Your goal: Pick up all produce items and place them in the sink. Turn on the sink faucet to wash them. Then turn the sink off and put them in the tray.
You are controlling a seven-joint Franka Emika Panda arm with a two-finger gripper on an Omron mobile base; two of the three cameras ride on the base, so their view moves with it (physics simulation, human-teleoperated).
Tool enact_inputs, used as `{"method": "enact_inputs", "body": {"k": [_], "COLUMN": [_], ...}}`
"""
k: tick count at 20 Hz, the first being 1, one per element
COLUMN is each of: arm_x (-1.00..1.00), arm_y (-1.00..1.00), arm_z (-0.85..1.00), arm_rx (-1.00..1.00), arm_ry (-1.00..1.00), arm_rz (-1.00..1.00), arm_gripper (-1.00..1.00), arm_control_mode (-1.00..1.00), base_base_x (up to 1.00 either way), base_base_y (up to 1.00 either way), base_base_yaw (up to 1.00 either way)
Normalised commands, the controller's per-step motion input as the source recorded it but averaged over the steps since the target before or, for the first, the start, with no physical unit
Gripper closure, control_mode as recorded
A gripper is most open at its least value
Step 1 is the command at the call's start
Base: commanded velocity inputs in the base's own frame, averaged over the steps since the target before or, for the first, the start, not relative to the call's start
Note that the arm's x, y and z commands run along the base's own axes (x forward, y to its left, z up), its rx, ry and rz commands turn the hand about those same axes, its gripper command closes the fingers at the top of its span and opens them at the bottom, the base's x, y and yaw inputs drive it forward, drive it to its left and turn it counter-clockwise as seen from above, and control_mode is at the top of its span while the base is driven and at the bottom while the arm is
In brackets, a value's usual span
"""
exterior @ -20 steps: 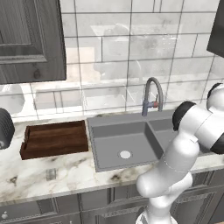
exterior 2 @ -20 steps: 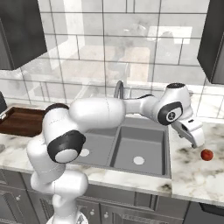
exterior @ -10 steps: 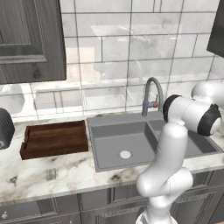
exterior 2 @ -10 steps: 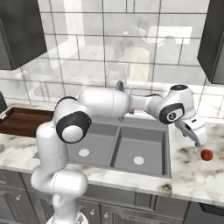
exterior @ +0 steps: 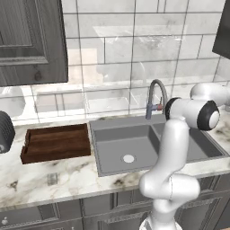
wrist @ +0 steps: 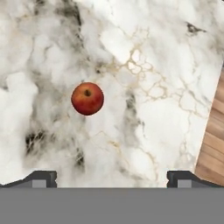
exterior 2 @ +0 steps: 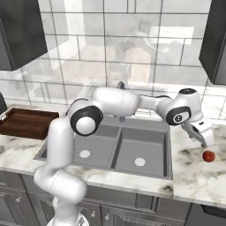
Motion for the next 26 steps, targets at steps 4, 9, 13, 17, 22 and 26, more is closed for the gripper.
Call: {"method": "enact_inputs", "body": {"k": [4,9,13,17,22,26], "arm_x": [0.24,0.22,0.18,0.14,0.18,0.24], "arm_y": [-0.29,-0.25,-0.15,-0.01,-0.01,-0.03], "arm_z": [-0.19,-0.19,-0.26,-0.33,-0.32,-0.25], "arm_rx": [0.01,0.0,0.0,0.0,0.0,0.0], "arm_ry": [0.0,0.0,0.0,0.0,0.0,0.0], "arm_rz": [0.0,0.0,0.0,0.0,0.0,0.0], "arm_gripper": [-1.0,-1.0,-1.0,-1.0,-1.0,-1.0], "arm_control_mode": [-1.0,-1.0,-1.0,-1.0,-1.0,-1.0], "base_base_x": [0.0,0.0,0.0,0.0,0.0,0.0], "base_base_y": [0.0,0.0,0.0,0.0,0.0,0.0], "base_base_yaw": [0.0,0.0,0.0,0.0,0.0,0.0]}}
